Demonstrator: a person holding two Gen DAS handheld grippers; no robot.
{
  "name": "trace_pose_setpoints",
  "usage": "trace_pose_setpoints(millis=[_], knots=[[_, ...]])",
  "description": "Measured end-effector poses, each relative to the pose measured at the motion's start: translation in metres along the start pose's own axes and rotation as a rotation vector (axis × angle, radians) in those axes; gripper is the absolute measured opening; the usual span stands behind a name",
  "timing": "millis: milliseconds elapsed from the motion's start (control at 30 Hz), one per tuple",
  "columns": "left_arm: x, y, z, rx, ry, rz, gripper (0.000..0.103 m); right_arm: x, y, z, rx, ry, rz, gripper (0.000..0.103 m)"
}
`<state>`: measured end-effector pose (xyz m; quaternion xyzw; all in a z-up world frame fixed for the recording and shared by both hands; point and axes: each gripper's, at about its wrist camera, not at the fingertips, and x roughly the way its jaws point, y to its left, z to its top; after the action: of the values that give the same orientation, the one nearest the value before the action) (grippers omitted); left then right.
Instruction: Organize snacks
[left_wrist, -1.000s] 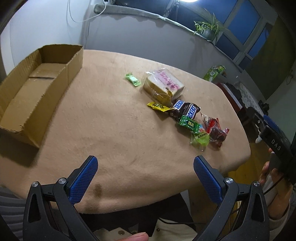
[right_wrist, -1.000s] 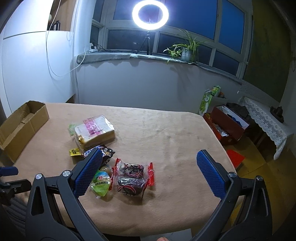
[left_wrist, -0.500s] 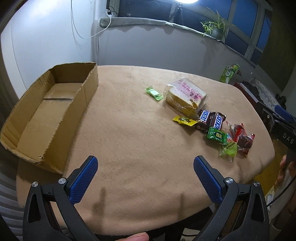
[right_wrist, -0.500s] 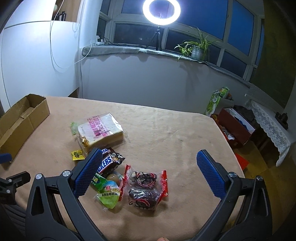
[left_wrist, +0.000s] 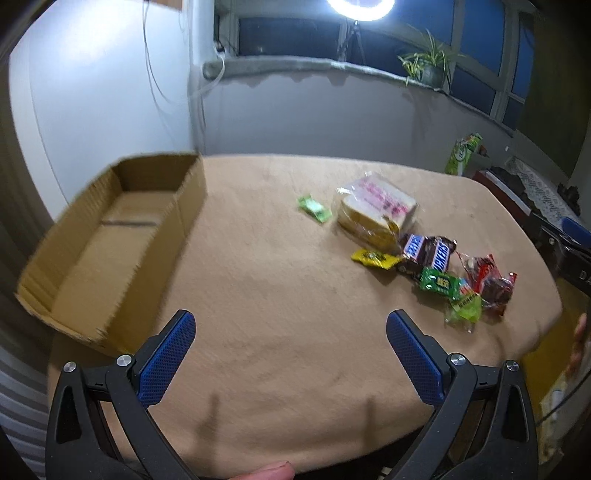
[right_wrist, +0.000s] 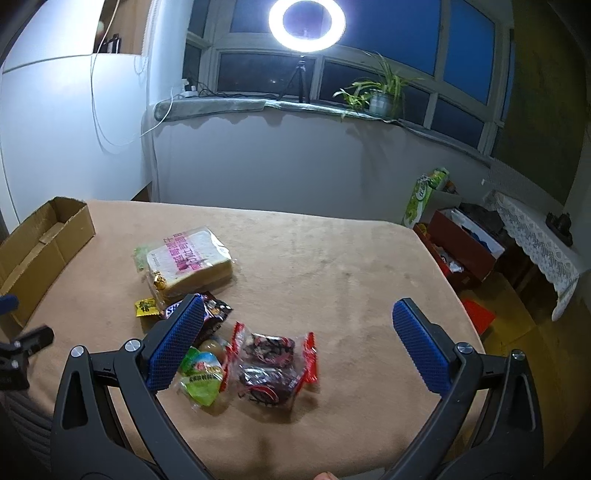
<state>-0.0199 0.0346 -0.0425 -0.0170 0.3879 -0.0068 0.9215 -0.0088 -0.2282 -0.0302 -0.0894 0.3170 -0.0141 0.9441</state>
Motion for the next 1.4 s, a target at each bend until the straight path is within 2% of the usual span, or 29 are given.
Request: trace_pose_setpoints(millis=[100, 233, 333, 500, 633, 767, 1000, 1167, 1400], knots=[[-0.006, 0.002, 0.002, 0.012, -0.046, 0.043, 0.103, -0.003, -0.01, -0.008, 0.011, 0.006, 0.009, 0.103], [-0.007, 0.007, 0.005, -0.017, -0.048, 0.034, 0.103, -0.003, -0.023, -0.019, 0.044, 0.009, 0.063, 0.103], [-0.007, 0.008, 0.004, -0.033, -0.053, 0.045, 0.103, -0.011, -0.029, -0.024, 0.046, -0.022, 0.063, 0.103], [-0.01, 0.008, 0.004, -0.042, -0.079, 0.083, 0.103, -0.014, -0.033, -0.028, 0.067, -0.018, 0.068, 0.103], [-0.01, 0.008, 0.004, -0.044, -0.066, 0.037, 0.103, -0.012, -0.039, -0.032, 0.094, -0.005, 0.089, 0.103], [-0.006, 0.006, 0.001, -0.062, -0.043, 0.019, 0.103, -0.009, -0.042, -0.037, 0.094, 0.008, 0.087, 0.103], [0.004, -0.009, -0.003, -0.036, -0.017, -0.022, 0.103, -0.002, -0.039, -0.048, 0.089, 0.041, 0.101, 0.103], [0.008, -0.014, -0.004, -0.028, -0.002, -0.01, 0.103, -0.002, -0.039, -0.051, 0.096, 0.044, 0.113, 0.103], [-0.003, -0.016, 0.0, -0.013, -0.028, 0.012, 0.103, -0.006, -0.037, -0.047, 0.095, 0.027, 0.115, 0.103]])
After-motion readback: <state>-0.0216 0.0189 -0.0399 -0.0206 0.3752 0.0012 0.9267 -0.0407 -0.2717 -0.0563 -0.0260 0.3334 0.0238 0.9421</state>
